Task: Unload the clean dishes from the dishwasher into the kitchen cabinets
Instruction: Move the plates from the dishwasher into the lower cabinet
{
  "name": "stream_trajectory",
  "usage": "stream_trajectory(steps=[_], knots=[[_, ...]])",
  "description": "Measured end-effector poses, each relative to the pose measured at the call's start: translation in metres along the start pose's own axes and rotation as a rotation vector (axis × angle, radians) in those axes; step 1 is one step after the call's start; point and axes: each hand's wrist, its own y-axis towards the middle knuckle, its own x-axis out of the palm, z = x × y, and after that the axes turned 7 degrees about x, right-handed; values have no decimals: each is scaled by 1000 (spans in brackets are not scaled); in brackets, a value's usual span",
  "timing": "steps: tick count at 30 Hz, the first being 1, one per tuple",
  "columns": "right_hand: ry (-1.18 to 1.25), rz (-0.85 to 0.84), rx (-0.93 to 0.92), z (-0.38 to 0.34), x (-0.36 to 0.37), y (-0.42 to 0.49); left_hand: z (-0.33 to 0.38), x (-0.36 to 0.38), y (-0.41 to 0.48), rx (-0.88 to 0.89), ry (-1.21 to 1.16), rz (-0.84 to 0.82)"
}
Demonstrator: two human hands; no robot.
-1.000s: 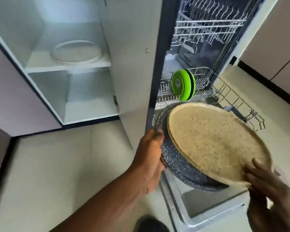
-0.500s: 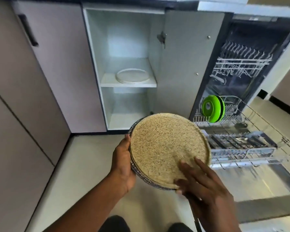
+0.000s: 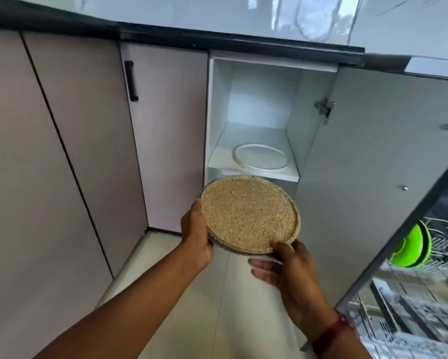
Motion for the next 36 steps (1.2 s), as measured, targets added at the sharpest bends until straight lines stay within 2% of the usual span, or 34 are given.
stream_trajectory(steps=[3,9,15,20,24,26,28,31,33,35,36], knots=[[88,6,60,-21,14,47,6,22,34,13,28,-7],[257,21,23,-51,33,131,19,59,106,-66,22,-200],[308,123,-50,-87,48,209,21,106,168,61,214,-346],[260,184,-52,-108,48,266,4,140,214,82,477,-354],[177,223,-64,-109,43,298,-10,153,241,85,477,-320],[198,292,-63,-105,40,308,-14,156,251,158,517,-288],[222,337,-80,-99,35,315,-18,158,257,171,552,-319],[261,383,-118,-95,28,320,-20,160,258,87,650,-426],[206,486,-148,-94,24,317,-20,161,257,109,677,-387],[107,543,-179,-88,21,304,-23,156,252,187,646,-223],[89,520,-210,-83,22,291,-26,151,245,227,620,-149]])
